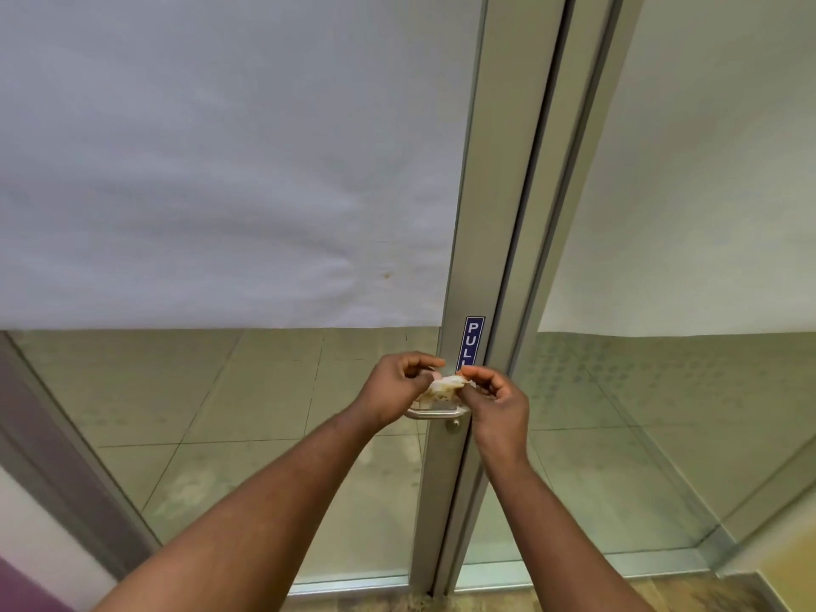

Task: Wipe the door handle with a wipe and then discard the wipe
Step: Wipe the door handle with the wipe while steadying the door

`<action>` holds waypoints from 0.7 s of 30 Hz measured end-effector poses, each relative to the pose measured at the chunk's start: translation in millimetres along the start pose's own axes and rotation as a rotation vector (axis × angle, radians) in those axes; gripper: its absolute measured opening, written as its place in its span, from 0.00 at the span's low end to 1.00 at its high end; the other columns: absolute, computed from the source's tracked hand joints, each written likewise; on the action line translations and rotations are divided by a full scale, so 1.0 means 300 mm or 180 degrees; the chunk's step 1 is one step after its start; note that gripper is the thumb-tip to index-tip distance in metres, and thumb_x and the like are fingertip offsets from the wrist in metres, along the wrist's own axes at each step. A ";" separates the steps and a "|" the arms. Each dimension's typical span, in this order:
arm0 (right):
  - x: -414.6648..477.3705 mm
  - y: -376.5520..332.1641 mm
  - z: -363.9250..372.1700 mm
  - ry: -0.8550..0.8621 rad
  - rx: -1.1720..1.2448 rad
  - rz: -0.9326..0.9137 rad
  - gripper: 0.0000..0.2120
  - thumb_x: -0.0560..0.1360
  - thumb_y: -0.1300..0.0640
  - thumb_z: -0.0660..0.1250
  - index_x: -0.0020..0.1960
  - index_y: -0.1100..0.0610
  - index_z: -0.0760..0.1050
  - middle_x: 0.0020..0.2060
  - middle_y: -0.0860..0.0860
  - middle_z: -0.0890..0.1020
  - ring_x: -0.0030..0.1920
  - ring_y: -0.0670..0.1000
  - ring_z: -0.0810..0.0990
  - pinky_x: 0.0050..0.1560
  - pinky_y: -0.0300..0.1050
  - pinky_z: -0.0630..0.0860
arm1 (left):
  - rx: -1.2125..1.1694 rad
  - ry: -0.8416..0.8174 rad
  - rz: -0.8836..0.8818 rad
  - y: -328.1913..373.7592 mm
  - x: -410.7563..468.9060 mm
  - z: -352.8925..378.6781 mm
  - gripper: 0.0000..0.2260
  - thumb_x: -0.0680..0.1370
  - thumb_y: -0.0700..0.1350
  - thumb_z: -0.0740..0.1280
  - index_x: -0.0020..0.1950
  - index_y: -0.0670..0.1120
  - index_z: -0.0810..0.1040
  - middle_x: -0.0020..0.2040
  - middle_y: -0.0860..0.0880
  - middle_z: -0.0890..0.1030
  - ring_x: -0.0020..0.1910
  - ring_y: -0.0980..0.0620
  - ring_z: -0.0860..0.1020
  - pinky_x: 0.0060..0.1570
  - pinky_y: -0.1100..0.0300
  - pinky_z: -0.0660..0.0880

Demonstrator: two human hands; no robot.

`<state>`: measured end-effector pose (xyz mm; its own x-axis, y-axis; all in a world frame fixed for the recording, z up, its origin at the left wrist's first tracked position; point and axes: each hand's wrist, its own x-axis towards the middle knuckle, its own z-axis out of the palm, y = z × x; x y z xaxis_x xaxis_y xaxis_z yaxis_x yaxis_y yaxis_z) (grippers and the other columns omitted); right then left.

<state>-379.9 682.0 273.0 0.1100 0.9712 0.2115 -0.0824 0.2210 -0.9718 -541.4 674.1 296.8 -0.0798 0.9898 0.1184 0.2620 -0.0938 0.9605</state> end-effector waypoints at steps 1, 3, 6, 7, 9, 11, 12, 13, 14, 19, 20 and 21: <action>-0.002 -0.013 0.000 0.0038 0.0072 -0.0009 0.13 0.71 0.72 0.72 0.46 0.55 0.85 0.39 0.47 0.88 0.41 0.45 0.86 0.41 0.36 0.80 | -0.0083 -0.0120 -0.0007 0.010 -0.007 0.005 0.13 0.79 0.34 0.69 0.57 0.49 0.84 0.51 0.48 0.87 0.50 0.50 0.85 0.51 0.61 0.80; -0.010 -0.037 -0.004 0.0091 0.0255 0.0009 0.10 0.71 0.71 0.73 0.45 0.58 0.84 0.36 0.48 0.88 0.37 0.44 0.85 0.37 0.34 0.78 | -0.0298 -0.0328 -0.0010 0.032 -0.026 0.017 0.14 0.77 0.32 0.72 0.58 0.49 0.83 0.49 0.50 0.87 0.49 0.53 0.85 0.49 0.64 0.79; -0.021 -0.055 -0.018 0.0149 0.0531 0.0161 0.08 0.71 0.70 0.73 0.46 0.59 0.84 0.36 0.50 0.87 0.36 0.46 0.85 0.36 0.36 0.78 | -0.0285 -0.0399 0.0069 0.057 -0.042 0.036 0.15 0.74 0.33 0.75 0.56 0.50 0.84 0.48 0.52 0.88 0.47 0.56 0.85 0.48 0.63 0.80; -0.025 -0.057 -0.026 0.0158 0.0619 0.0226 0.09 0.73 0.70 0.71 0.47 0.59 0.84 0.37 0.52 0.87 0.36 0.47 0.84 0.36 0.37 0.78 | -0.0190 -0.0344 0.0098 0.061 -0.045 0.042 0.15 0.74 0.34 0.75 0.55 0.50 0.85 0.49 0.52 0.88 0.48 0.53 0.85 0.50 0.59 0.81; -0.034 -0.062 -0.038 0.0109 0.0811 0.0371 0.09 0.76 0.69 0.66 0.51 0.61 0.83 0.42 0.57 0.87 0.37 0.48 0.84 0.35 0.39 0.79 | -0.0012 -0.0197 0.0120 0.069 -0.051 0.049 0.13 0.73 0.36 0.77 0.54 0.50 0.85 0.49 0.51 0.88 0.49 0.49 0.86 0.54 0.54 0.82; -0.044 -0.060 -0.047 -0.0079 0.0929 0.0465 0.08 0.77 0.66 0.68 0.55 0.61 0.82 0.46 0.57 0.87 0.40 0.50 0.86 0.36 0.40 0.80 | 0.0058 -0.0111 0.0076 0.074 -0.056 0.054 0.12 0.73 0.38 0.77 0.55 0.47 0.86 0.48 0.50 0.88 0.48 0.49 0.86 0.54 0.52 0.83; -0.052 -0.058 -0.051 -0.0179 0.0877 0.0482 0.09 0.77 0.64 0.71 0.57 0.60 0.82 0.47 0.56 0.88 0.42 0.51 0.86 0.37 0.40 0.81 | 0.0069 -0.0093 0.0061 0.077 -0.060 0.058 0.11 0.74 0.38 0.77 0.56 0.46 0.86 0.48 0.50 0.88 0.48 0.49 0.86 0.53 0.52 0.83; -0.058 -0.054 -0.053 -0.0257 0.0776 0.0504 0.11 0.76 0.63 0.73 0.58 0.58 0.82 0.47 0.55 0.88 0.44 0.51 0.87 0.39 0.41 0.81 | 0.0061 -0.0082 0.0055 0.081 -0.063 0.059 0.11 0.74 0.38 0.77 0.56 0.46 0.86 0.48 0.49 0.88 0.48 0.49 0.86 0.53 0.53 0.83; -0.063 -0.050 -0.056 -0.0288 0.0689 0.0540 0.12 0.75 0.63 0.74 0.58 0.57 0.82 0.47 0.55 0.88 0.44 0.51 0.87 0.40 0.41 0.81 | 0.0024 -0.0077 0.0041 0.086 -0.065 0.061 0.10 0.75 0.38 0.76 0.56 0.45 0.86 0.48 0.48 0.88 0.48 0.49 0.86 0.53 0.54 0.83; -0.069 -0.025 -0.078 -0.0122 0.0844 0.0900 0.08 0.77 0.67 0.68 0.54 0.62 0.83 0.44 0.61 0.87 0.39 0.53 0.84 0.43 0.52 0.79 | -0.0343 -0.0131 -0.0204 0.092 -0.072 0.053 0.08 0.79 0.35 0.70 0.56 0.42 0.85 0.47 0.45 0.86 0.38 0.58 0.81 0.38 0.66 0.76; -0.067 -0.020 -0.082 -0.0093 0.0847 0.0943 0.09 0.77 0.67 0.68 0.55 0.62 0.83 0.45 0.62 0.87 0.39 0.54 0.84 0.44 0.54 0.80 | -0.0429 -0.0151 -0.0240 0.091 -0.074 0.053 0.09 0.80 0.34 0.69 0.56 0.42 0.85 0.47 0.46 0.86 0.38 0.58 0.80 0.37 0.65 0.75; -0.065 -0.016 -0.085 -0.0088 0.0849 0.0970 0.09 0.77 0.67 0.67 0.56 0.61 0.82 0.47 0.62 0.87 0.40 0.55 0.84 0.45 0.55 0.81 | -0.0508 -0.0170 -0.0261 0.088 -0.076 0.054 0.10 0.80 0.34 0.68 0.57 0.43 0.85 0.47 0.46 0.86 0.38 0.58 0.80 0.37 0.65 0.75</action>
<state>-356.3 659.6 270.9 0.0145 0.9970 -0.0759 -0.3617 -0.0656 -0.9300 -517.0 650.8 315.4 -0.0424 0.9987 0.0286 0.1004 -0.0242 0.9946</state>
